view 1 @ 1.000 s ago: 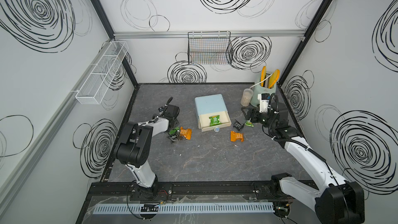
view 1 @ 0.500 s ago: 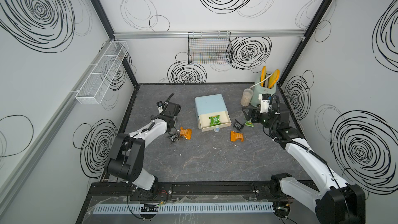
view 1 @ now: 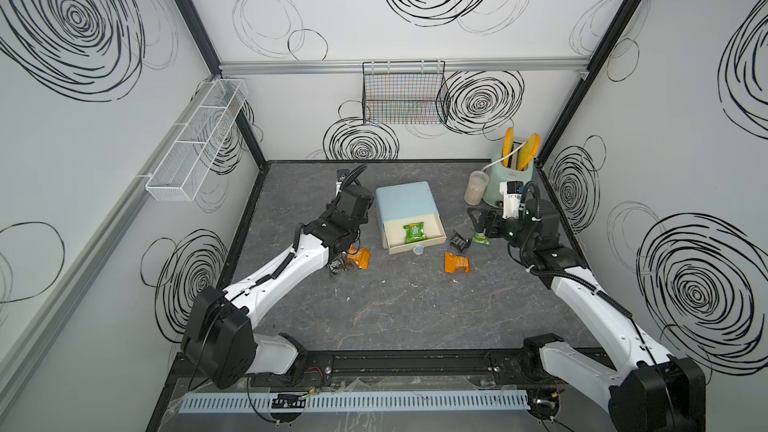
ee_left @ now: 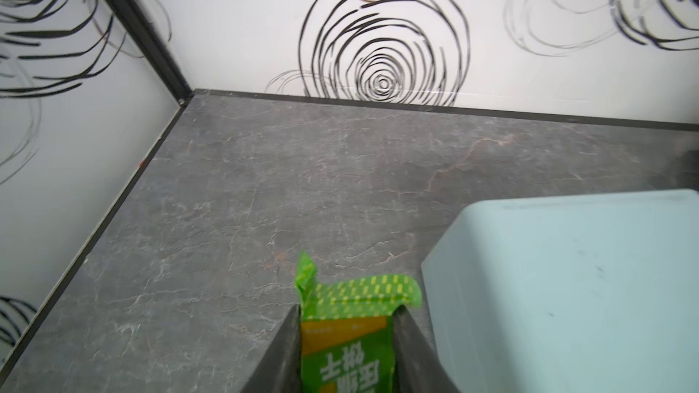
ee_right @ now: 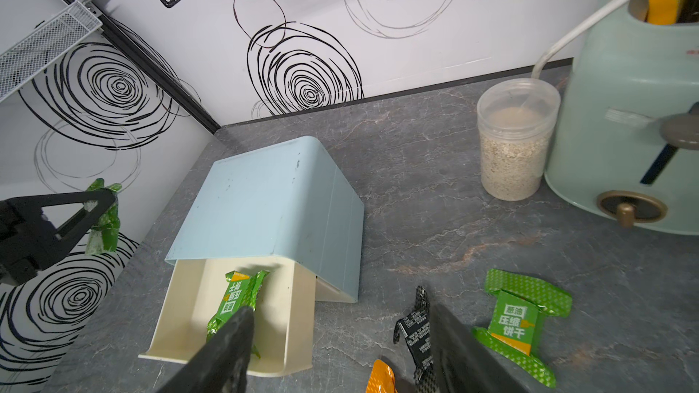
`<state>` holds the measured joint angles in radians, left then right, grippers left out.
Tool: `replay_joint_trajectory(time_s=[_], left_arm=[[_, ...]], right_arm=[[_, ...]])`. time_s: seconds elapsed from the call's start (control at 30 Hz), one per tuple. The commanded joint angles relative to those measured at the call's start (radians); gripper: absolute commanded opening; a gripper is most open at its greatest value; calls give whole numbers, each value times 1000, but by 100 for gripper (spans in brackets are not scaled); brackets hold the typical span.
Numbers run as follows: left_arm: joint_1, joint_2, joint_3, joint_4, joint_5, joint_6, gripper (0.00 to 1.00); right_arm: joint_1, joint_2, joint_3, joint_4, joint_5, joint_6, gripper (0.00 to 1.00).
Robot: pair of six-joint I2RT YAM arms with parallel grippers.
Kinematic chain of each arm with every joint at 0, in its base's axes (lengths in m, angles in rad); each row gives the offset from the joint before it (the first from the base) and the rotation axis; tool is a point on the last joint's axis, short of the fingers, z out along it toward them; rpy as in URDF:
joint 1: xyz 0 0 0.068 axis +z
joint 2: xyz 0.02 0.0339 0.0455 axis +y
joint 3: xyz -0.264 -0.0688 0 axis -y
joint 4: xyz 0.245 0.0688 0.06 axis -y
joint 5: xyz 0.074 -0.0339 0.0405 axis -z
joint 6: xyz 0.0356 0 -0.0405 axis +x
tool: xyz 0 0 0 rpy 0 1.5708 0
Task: Place the cookies into the drawer by color
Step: Place the cookie in the drawer.
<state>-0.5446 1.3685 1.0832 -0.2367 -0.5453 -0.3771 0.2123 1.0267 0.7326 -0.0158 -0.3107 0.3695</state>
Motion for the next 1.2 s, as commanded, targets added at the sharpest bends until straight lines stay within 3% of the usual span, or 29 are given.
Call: replay_joint_trajectory(time_s=[0.0,0.2,0.33,1.17], left_arm=[[-13,-17,63,32,182,77,10],[-40,-5,120,-2,435,72,13],[-68,15,140,-18,494,63,16],[-212,253,260,-144,401,182,19]], right_arm=[[-4,-21,-7,-16,0,-11,75],[-4,-25,-10,-18,4,-12,75],[-4,-30,-13,-18,4,-10,75],[-11,-40,-27,-23,16,-12,75]])
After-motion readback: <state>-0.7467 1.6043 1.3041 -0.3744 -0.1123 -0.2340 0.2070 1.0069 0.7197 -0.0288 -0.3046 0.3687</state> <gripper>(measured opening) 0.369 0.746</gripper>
